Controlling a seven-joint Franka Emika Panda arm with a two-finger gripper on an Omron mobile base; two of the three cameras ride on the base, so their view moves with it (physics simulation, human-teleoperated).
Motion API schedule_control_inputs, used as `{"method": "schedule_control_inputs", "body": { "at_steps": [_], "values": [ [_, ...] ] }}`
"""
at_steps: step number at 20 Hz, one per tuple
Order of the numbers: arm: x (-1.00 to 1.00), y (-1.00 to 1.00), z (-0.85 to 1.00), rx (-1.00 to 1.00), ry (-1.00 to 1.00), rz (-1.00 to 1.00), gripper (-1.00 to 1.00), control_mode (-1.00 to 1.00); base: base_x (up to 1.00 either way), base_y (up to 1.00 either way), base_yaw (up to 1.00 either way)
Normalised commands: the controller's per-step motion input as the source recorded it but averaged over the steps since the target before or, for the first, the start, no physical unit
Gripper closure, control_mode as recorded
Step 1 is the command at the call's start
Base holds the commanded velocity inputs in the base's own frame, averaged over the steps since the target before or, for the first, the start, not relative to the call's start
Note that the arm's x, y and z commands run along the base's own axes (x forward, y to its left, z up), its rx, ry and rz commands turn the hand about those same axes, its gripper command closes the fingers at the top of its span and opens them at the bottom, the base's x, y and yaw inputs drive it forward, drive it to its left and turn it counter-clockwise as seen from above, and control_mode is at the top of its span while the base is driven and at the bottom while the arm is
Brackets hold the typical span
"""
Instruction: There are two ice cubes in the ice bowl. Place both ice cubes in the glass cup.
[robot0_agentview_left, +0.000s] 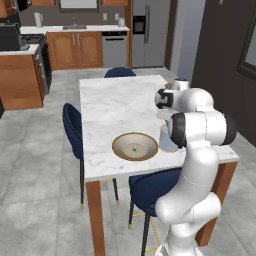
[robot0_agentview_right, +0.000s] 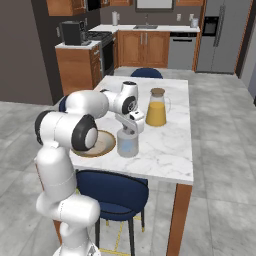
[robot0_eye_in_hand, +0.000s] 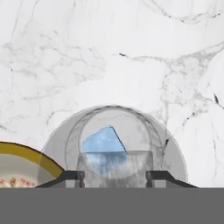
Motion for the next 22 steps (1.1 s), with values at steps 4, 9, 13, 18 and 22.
{"method": "schedule_control_inputs", "body": {
  "at_steps": [4, 9, 13, 18, 22],
  "values": [
    [0.08, 0.00, -0.12, -0.01, 0.00, 0.00, 1.00, -1.00, 0.00, 0.00, 0.00],
    [0.01, 0.00, -0.11, -0.02, 0.00, 0.00, 1.00, -1.00, 0.00, 0.00, 0.00],
    [0.06, 0.00, -0.05, -0.01, 0.00, 0.00, -1.00, -1.00, 0.00, 0.00, 0.00],
    [0.10, 0.00, 0.02, 0.00, 0.00, 0.00, -1.00, -1.00, 0.00, 0.00, 0.00],
    [0.02, 0.00, 0.25, 0.00, 0.00, 0.00, -1.00, -1.00, 0.00, 0.00, 0.00]
  ]
}}
